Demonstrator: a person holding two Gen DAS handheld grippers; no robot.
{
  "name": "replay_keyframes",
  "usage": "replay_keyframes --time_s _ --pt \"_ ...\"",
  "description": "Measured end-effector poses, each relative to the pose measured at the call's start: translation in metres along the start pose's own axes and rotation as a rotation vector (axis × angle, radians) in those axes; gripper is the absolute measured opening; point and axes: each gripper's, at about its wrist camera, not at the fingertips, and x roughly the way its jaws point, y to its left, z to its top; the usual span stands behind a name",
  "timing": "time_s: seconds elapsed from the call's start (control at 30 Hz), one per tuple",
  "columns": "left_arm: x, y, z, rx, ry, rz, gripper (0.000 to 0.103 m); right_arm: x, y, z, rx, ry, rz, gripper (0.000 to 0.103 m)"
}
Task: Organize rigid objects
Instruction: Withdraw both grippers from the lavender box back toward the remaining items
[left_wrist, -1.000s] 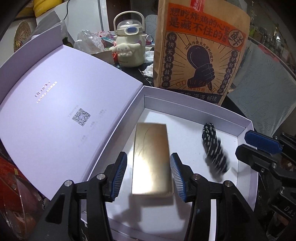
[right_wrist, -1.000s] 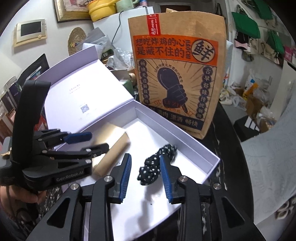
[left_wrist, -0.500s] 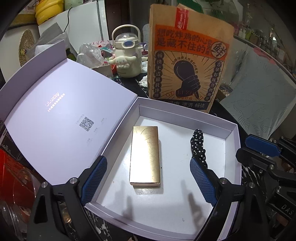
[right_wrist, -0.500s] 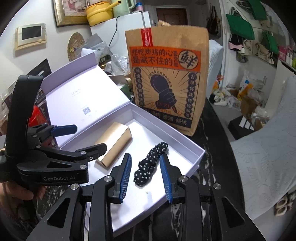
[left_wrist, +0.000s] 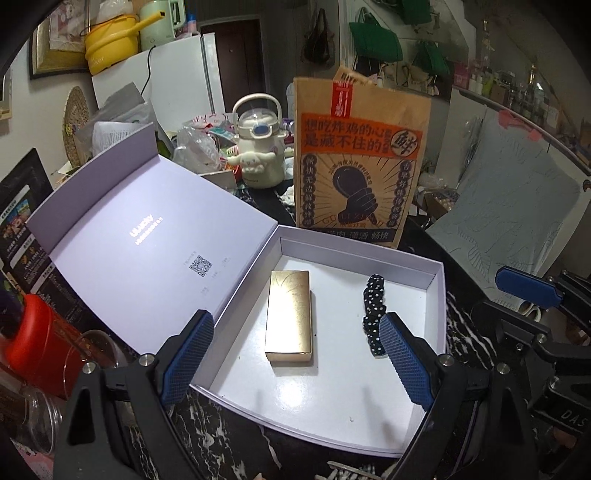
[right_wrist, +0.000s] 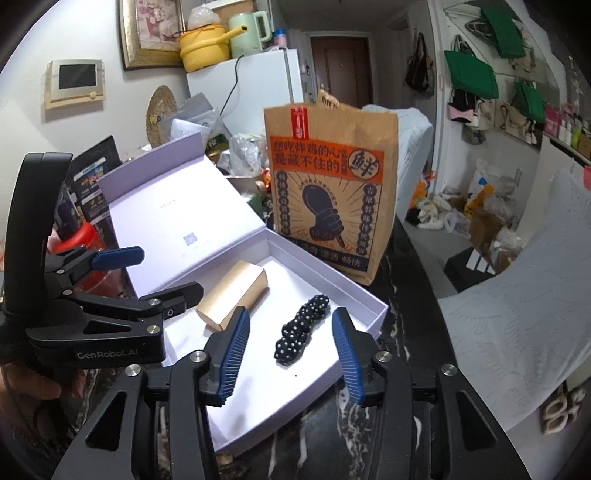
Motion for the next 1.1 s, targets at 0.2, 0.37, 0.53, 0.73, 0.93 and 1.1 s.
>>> replay_keyframes --time_s 0.2,0.37,0.53,0.73,0.93,1.1 --pt "-0.024 -0.001 -0.001 0.0 -0.043 0.01 0.102 -0.024 0.005 -0.001 0.0 -0.034 -0.018 0.057" --pt "-0.046 -0.004 -0.004 0.008 -0.085 0.011 0.103 -0.043 0.01 -0.002 -0.01 -0.068 -0.027 0.066" --pt "-0.068 -0.009 -0.009 0.03 -0.116 0.01 0.103 -0.061 0.014 -0.006 -0.021 -0.098 -0.031 0.076" --pt "-0.085 -0.012 -0.024 0.036 -0.133 0.018 0.103 -0.08 0.022 -0.014 -0.039 -0.122 -0.046 0.08" --pt "-0.1 -0.012 -0.042 0.028 -0.141 0.018 0.103 -0.096 0.028 -0.028 -0.038 -0.135 -0.038 0.085" --pt "-0.112 -0.016 -0.058 0.028 -0.14 0.014 0.103 -0.106 0.034 -0.04 -0.038 -0.133 -0.037 0.085"
